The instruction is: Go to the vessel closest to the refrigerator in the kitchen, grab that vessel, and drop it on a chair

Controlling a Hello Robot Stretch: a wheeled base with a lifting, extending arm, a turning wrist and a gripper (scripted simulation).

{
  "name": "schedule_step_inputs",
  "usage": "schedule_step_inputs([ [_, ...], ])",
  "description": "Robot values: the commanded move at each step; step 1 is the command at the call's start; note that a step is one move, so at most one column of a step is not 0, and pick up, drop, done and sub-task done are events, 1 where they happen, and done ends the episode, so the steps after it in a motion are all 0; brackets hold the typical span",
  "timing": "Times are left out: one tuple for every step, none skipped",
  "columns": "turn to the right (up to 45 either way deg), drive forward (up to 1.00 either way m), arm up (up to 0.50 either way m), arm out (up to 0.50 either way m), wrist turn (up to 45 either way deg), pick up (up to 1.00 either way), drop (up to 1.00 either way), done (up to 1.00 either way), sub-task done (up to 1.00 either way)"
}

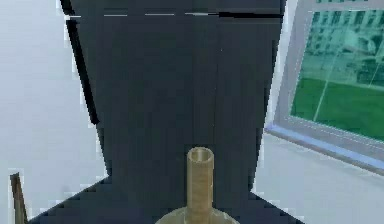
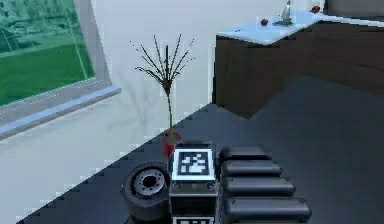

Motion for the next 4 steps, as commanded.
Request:
schedule_step_inputs([
  [-45.0, 0.0, 0.0, 0.0, 0.0, 0.0, 0.0, 0.0, 0.0],
  [-45.0, 0.0, 0.0, 0.0, 0.0, 0.0, 0.0, 0.0, 0.0],
  [-18.0, 0.0, 0.0, 0.0, 0.0, 0.0, 0.0, 0.0, 0.0],
  [45.0, 0.0, 0.0, 0.0, 0.0, 0.0, 0.0, 0.0, 0.0],
])
